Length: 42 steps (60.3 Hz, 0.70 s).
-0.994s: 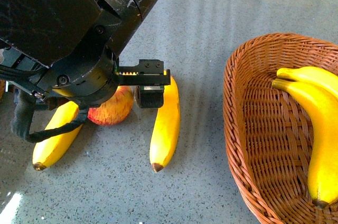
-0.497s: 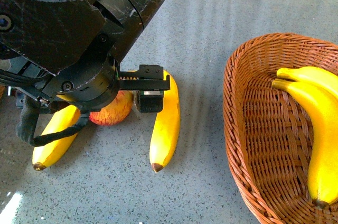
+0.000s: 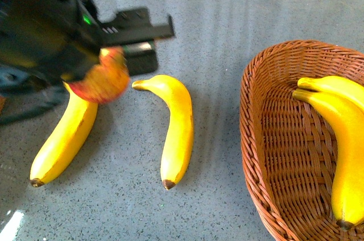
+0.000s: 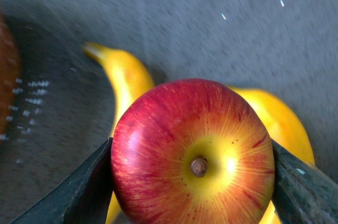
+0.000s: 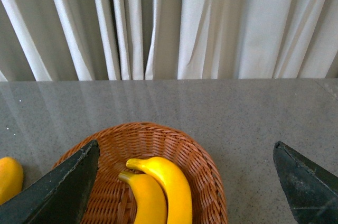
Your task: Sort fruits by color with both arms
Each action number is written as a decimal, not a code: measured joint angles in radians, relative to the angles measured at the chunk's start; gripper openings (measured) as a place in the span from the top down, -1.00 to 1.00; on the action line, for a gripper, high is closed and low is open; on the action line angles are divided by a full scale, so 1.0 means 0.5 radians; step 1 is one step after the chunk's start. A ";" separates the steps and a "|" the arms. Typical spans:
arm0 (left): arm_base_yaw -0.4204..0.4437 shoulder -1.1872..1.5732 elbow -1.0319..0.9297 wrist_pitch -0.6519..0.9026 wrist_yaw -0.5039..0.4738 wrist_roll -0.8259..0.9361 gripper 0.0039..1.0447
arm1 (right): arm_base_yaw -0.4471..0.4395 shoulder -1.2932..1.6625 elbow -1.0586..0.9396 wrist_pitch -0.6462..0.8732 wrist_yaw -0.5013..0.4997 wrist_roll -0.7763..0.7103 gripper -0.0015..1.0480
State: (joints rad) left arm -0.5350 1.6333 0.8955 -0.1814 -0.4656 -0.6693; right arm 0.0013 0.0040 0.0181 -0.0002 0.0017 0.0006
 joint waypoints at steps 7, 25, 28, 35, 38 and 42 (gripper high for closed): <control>0.204 -0.161 -0.086 -0.002 -0.106 -0.002 -0.34 | 0.000 0.000 0.000 0.000 0.000 0.000 -0.82; 0.787 -0.226 -0.246 0.156 -0.117 0.007 -0.34 | 0.000 0.000 0.000 0.000 0.000 0.000 -0.82; 0.799 -0.178 -0.246 0.169 -0.112 0.011 -0.34 | 0.000 0.000 0.000 0.000 -0.001 0.000 -0.82; 0.844 -0.077 -0.246 0.233 -0.117 0.011 -0.34 | 0.000 0.000 0.000 0.000 0.000 0.000 -0.82; 0.853 -0.050 -0.246 0.262 -0.114 0.008 -0.37 | 0.000 0.000 0.000 0.000 0.000 0.000 -0.82; 0.855 -0.020 -0.246 0.282 -0.115 0.010 -0.65 | 0.000 0.000 0.000 0.000 0.000 0.000 -0.82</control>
State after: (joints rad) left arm -0.1074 1.6234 0.7727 -0.0402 -0.5232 -0.6643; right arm 0.0013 0.0040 0.0181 -0.0002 0.0017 0.0006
